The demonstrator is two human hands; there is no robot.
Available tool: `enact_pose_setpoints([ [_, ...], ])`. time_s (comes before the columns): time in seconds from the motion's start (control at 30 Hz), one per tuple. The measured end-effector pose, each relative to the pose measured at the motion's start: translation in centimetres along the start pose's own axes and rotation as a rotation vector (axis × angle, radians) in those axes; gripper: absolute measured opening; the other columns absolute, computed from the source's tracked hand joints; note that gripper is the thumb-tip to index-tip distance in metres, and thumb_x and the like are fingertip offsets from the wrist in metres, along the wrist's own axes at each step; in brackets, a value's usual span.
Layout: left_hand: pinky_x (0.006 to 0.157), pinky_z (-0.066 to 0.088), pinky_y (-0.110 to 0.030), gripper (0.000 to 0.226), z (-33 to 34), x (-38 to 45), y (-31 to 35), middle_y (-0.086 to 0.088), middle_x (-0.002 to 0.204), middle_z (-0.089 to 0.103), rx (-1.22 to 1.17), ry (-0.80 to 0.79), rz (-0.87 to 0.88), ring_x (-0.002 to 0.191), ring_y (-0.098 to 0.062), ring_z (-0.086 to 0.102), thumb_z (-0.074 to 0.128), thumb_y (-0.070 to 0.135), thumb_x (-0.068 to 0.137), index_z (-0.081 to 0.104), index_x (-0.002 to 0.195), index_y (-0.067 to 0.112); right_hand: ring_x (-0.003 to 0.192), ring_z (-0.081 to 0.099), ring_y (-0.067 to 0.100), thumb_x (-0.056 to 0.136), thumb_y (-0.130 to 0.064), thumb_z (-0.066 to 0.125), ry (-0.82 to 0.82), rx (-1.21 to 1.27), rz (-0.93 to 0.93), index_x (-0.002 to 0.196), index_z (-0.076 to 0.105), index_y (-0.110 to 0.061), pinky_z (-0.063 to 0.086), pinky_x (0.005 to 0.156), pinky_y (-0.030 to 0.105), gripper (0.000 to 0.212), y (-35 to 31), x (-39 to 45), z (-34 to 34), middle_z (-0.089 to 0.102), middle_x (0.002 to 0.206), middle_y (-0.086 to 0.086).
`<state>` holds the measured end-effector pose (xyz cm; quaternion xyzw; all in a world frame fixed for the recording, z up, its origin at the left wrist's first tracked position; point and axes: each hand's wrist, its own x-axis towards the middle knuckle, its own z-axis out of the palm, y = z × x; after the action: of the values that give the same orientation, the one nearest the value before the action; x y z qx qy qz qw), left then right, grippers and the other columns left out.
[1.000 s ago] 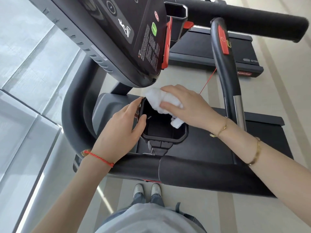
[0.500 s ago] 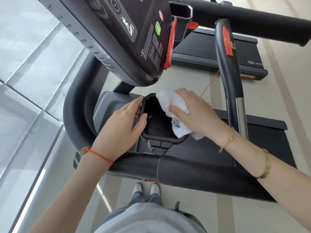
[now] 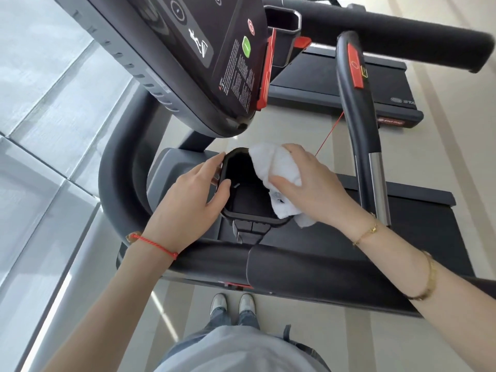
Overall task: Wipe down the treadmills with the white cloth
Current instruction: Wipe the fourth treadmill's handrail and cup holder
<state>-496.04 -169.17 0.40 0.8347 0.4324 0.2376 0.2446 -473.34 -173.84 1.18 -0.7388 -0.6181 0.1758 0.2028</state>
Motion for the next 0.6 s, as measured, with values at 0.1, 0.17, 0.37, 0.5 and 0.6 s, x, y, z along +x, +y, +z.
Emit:
enact_pose_setpoints([
  [0.1, 0.093, 0.050, -0.032, 0.053, 0.1, 0.1, 0.0, 0.000, 0.121, 0.063, 0.009, -0.001, -0.002, 0.105, -0.017, 0.060, 0.045, 0.037, 0.097, 0.040, 0.147, 0.020, 0.087, 0.044, 0.020, 0.093, -0.043, 0.053, -0.029, -0.045, -0.018, 0.138, 0.033, -0.029, 0.028, 0.059, 0.025, 0.051, -0.6, 0.8, 0.2, 0.040, 0.107, -0.007],
  [0.17, 0.092, 0.047, -0.029, 0.051, 0.1, 0.1, -0.1, 0.002, 0.119, 0.063, 0.008, 0.007, 0.000, 0.105, -0.016, 0.059, 0.047, 0.034, 0.098, 0.040, 0.146, 0.021, 0.087, 0.047, 0.021, 0.092, -0.047, 0.053, -0.077, -0.175, -0.113, 0.134, 0.041, -0.026, 0.030, 0.066, 0.032, 0.049, -1.5, 2.7, -0.5, 0.047, 0.104, -0.006],
  [0.37, 0.083, 0.049, -0.027, 0.048, 0.2, 0.2, -0.1, 0.015, 0.100, 0.054, -0.013, 0.027, 0.011, 0.090, -0.007, 0.057, 0.047, 0.035, 0.095, 0.044, 0.141, 0.022, 0.094, 0.058, 0.021, 0.090, -0.057, 0.051, -0.204, -0.235, -0.285, 0.122, 0.053, -0.027, 0.040, 0.074, 0.034, 0.043, -3.2, 5.1, -1.3, 0.063, 0.108, -0.006],
  [0.5, 0.088, 0.047, -0.026, 0.049, 0.2, 0.2, -0.2, 0.015, 0.103, 0.054, -0.024, 0.018, 0.008, 0.096, -0.009, 0.058, 0.048, 0.035, 0.096, 0.043, 0.143, 0.022, 0.110, 0.054, 0.023, 0.091, -0.051, 0.055, -0.045, -0.056, -0.063, 0.142, 0.038, -0.034, 0.031, 0.080, 0.030, 0.057, -2.3, 2.1, -0.5, 0.053, 0.129, -0.002],
  [0.6, 0.092, 0.046, -0.026, 0.052, 0.1, 0.2, -0.2, 0.012, 0.108, 0.058, -0.024, -0.002, -0.006, 0.102, -0.011, 0.058, 0.046, 0.036, 0.096, 0.042, 0.145, 0.021, 0.120, 0.046, 0.023, 0.095, -0.042, 0.053, -0.018, 0.158, 0.149, 0.152, 0.014, -0.029, 0.029, 0.086, 0.028, 0.070, -1.6, -1.9, 0.6, 0.035, 0.147, 0.004],
])
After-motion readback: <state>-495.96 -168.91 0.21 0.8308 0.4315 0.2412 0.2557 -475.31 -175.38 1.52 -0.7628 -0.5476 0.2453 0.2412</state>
